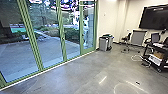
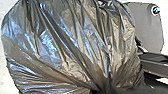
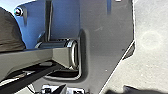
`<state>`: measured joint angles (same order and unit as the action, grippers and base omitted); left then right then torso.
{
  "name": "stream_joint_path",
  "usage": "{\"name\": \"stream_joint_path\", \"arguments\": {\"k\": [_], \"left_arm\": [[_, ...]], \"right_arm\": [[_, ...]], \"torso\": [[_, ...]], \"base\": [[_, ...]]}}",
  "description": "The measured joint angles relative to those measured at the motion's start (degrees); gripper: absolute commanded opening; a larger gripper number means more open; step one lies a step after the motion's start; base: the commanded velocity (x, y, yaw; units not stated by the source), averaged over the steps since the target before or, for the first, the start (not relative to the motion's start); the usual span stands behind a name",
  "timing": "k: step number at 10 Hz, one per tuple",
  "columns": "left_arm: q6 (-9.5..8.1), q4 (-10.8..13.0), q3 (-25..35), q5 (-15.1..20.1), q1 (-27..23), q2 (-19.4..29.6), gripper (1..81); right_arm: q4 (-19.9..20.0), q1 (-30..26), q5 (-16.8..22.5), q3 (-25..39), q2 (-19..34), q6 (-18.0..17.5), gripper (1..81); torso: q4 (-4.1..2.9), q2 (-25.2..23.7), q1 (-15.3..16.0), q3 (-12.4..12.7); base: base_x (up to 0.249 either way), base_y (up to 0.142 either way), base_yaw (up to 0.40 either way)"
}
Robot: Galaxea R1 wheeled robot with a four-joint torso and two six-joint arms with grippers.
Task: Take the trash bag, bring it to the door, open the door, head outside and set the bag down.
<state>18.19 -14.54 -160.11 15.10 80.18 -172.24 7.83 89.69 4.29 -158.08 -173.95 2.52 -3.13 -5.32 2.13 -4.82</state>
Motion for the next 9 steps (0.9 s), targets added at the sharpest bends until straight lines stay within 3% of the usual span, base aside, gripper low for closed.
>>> {"name": "stream_joint_path", "arguments": {"k": [9], "left_arm": [[0.0,0.0,0.0,0.0,0.1,0.2,1.0]], "right_arm": [[0.0,0.1,-0.1,-0.1,0.0,0.0,81.1]], "torso": [[0.0,0.0,0.0,0.0]], "base": [[0.171,0.0,0.0]]}}
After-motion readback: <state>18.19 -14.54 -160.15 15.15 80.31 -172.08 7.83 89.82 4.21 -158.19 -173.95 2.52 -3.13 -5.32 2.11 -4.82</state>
